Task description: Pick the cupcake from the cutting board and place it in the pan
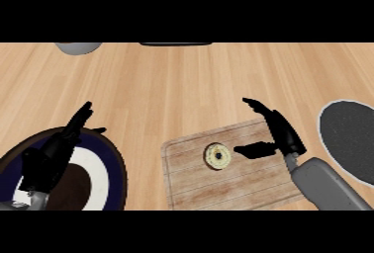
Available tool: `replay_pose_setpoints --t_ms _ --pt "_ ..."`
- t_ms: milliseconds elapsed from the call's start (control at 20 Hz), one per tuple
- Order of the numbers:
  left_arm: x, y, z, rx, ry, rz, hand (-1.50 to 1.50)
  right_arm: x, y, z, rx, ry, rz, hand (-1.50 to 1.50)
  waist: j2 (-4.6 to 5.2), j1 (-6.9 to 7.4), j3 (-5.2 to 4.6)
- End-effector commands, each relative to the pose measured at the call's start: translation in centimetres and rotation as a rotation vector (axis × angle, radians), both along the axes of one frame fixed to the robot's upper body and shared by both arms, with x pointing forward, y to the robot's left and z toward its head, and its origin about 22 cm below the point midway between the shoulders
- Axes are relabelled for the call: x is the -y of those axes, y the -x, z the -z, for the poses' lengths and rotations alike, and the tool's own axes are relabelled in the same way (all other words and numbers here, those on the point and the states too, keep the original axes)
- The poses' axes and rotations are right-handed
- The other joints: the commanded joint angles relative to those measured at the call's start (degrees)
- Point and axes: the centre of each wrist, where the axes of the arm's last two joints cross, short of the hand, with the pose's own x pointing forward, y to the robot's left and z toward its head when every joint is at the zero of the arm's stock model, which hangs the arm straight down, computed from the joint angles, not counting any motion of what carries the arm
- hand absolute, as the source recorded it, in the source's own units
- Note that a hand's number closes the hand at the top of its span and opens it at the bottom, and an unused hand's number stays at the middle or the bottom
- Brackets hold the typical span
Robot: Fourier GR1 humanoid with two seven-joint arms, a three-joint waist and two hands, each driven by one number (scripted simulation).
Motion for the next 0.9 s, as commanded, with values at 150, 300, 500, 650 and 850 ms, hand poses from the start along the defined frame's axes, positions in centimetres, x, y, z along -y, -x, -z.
replay_pose_setpoints --t_ms 150,300,500,650,850 --pt "1.2 -2.4 -0.8 0.033 0.033 0.043 0.0 -2.7 -0.7 -3.7 -0.101 0.383 -0.109 -1.5 -0.24 0.37 -0.13" --pt "1.4 -2.8 -0.1 0.047 0.029 0.065 0.0 -3.2 -3.0 -7.0 -0.201 0.494 -0.157 -1.5 0.0 1.07 -0.1" --pt "2.0 -2.5 0.0 0.045 0.013 0.075 0.0 -6.7 -4.1 -9.4 -0.388 0.654 -0.286 -1.5 0.04 2.4 -0.13" --pt "3.3 -3.7 0.7 0.038 0.024 0.075 0.0 -10.9 -4.2 -10.6 -0.502 0.724 -0.375 -1.5 0.26 1.73 -0.17" --pt "2.6 -3.3 -1.2 0.039 0.036 0.088 0.0 -13.6 -5.4 -11.5 -0.637 0.722 -0.421 -1.5 0.0 2.21 -0.02"
